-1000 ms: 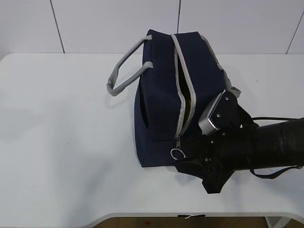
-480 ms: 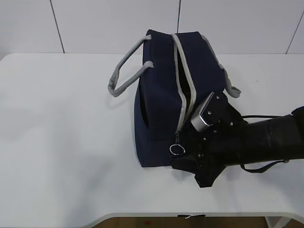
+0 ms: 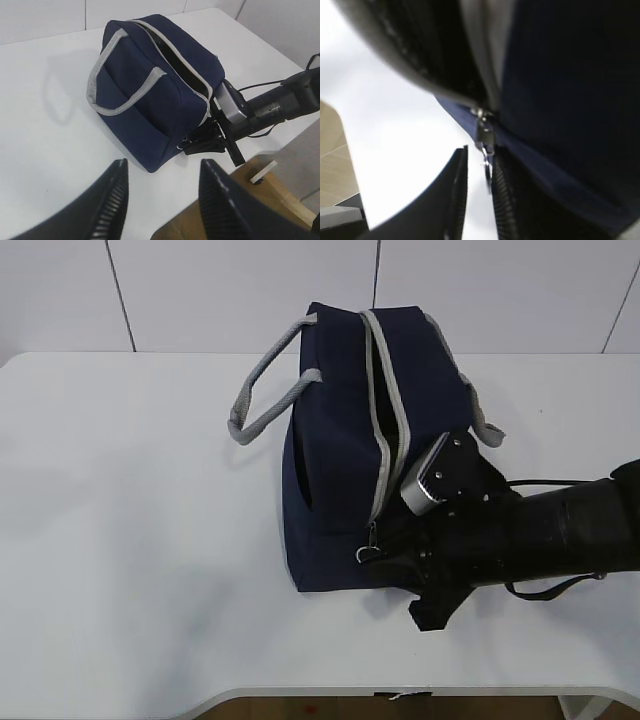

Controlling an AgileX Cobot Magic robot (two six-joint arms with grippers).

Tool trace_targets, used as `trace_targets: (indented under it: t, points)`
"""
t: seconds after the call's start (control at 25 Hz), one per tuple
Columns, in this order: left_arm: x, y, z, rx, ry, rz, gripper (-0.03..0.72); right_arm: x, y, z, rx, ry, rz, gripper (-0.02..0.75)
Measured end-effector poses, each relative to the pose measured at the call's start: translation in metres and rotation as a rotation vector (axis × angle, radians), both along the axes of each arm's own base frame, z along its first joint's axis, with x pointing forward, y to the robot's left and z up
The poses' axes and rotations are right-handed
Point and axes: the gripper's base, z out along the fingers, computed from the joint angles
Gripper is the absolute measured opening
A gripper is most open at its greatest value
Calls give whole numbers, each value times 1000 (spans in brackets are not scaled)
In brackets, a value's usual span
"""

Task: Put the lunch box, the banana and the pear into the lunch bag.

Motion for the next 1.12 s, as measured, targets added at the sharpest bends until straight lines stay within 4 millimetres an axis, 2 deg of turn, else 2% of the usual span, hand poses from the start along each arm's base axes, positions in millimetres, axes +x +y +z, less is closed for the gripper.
trace_targets:
  t: [0.32, 0.6, 1.12]
  points:
    - [0, 0, 0, -1, 1, 0, 351, 0, -1, -2, -25, -2, -2, 7]
    - [0, 0, 0, -7, 4, -2, 351, -1, -3, 0, -46, 2, 3, 6]
    - [-1, -1, 0, -18, 10, -6, 351, -22, -12, 53, -92, -63, 14, 6]
